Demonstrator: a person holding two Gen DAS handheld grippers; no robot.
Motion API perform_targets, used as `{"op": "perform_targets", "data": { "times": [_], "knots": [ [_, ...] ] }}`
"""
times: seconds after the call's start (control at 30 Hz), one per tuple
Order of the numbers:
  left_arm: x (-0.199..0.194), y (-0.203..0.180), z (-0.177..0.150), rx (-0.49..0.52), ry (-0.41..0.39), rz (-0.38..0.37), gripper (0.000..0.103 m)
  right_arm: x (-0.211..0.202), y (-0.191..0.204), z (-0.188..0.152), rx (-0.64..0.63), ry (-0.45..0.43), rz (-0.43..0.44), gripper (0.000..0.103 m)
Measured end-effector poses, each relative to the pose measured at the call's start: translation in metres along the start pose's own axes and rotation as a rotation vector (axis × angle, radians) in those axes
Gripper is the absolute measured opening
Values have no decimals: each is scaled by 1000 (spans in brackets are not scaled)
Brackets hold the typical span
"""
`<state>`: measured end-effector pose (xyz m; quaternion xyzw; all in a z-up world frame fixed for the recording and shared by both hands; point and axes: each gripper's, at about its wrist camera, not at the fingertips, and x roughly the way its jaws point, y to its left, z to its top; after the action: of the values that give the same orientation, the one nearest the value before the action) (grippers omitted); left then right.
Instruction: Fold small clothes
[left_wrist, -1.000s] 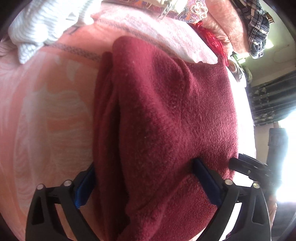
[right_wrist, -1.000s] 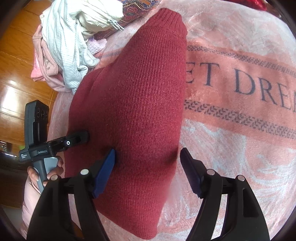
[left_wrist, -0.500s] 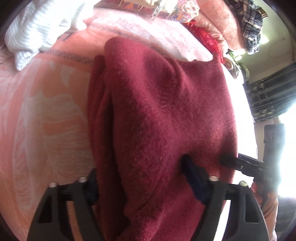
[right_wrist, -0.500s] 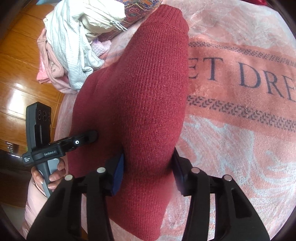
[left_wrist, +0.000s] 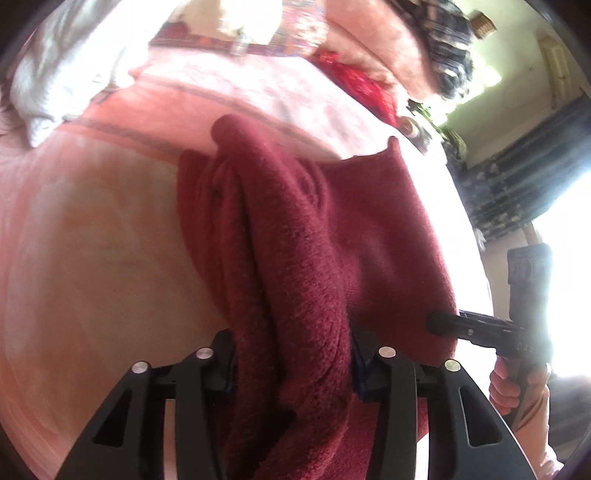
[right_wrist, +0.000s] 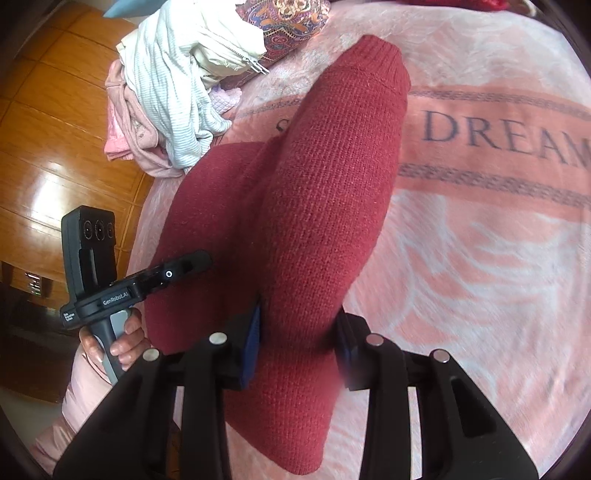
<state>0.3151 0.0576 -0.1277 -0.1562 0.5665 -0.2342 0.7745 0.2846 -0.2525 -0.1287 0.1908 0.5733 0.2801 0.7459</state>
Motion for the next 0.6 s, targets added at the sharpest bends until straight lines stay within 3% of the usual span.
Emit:
{"op": "perform_targets", "data": {
  "times": [0.4, 0.6],
  "knots": [
    [28, -117, -78, 25, 66, -102, 44, -115, -42, -88, 0, -38, -95, 33],
    [57, -139, -110, 49, 83, -37, 46, -118, -91, -112, 69, -32, -97, 31]
  ]
}}
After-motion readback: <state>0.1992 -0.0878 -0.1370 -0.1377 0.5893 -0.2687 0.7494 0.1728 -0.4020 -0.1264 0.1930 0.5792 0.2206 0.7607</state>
